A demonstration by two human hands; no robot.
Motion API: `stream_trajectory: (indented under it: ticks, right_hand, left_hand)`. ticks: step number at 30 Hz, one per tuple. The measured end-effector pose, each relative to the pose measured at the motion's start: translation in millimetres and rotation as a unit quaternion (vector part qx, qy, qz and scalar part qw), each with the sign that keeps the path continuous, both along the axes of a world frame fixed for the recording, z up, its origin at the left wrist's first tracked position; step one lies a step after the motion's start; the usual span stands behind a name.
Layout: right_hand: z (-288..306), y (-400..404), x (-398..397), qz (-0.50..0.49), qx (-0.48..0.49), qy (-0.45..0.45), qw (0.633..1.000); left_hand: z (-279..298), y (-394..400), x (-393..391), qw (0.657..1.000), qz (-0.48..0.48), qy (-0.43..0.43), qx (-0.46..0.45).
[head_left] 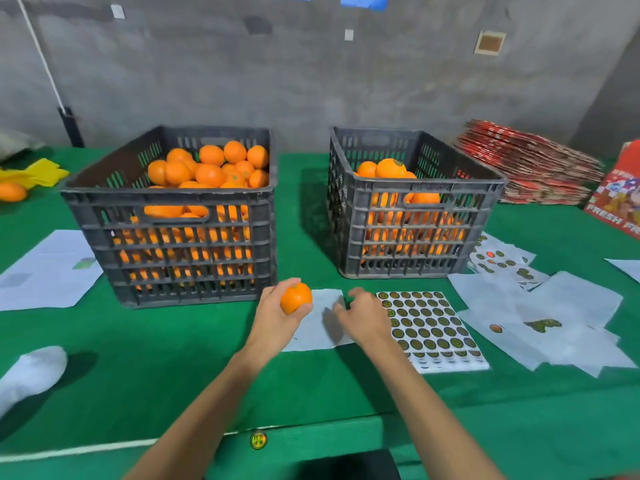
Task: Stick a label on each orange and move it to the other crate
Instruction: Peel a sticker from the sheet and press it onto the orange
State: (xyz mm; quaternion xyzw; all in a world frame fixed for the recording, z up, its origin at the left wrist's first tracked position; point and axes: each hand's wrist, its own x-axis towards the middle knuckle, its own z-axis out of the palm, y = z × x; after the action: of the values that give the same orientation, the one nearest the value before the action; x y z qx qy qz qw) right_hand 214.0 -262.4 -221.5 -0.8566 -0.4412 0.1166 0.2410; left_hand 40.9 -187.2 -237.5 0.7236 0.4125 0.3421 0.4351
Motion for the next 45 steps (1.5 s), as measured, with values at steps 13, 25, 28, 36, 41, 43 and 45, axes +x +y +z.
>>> stream_trajectory:
  ticks: [13,25,28,36,41,43,45]
  right_hand:
    - [-6.9,9.5,19.2,-0.048,0.012,0.184,0.982]
    - [34.5,-71.9,119.5,-0.179,0.237,0.176,0.938]
    - [36.8,-102.3,151.2,-0.242,0.252,0.166,0.922]
    - [31.1,-156.5,211.8,-0.355,0.262,0.155,0.884]
    - [22.6,-170.7,227.1,-0.319,0.199,0.182,0.909]
    - [20.0,-176.9,229.3,-0.317,0.155,0.148,0.924]
    - [18.1,-185.0,230.3,-0.326,0.109,0.085,0.935]
  left_hand:
    - [-15.6,0.5,4.5,0.975,0.000,-0.168,-0.145]
    - [29.6,-34.6,111.2,0.943,-0.152,-0.239,-0.175]
    - [33.4,-52.5,145.0,0.939,-0.184,-0.227,-0.181]
    - [32.2,-89.6,196.6,0.934,-0.231,-0.197,-0.189]
    - [24.6,-100.5,215.1,0.933,-0.245,-0.183,-0.189]
    - [22.5,-103.9,222.1,0.932,-0.252,-0.181,-0.188]
    - [21.4,-107.8,229.6,0.932,-0.262,-0.175,-0.179]
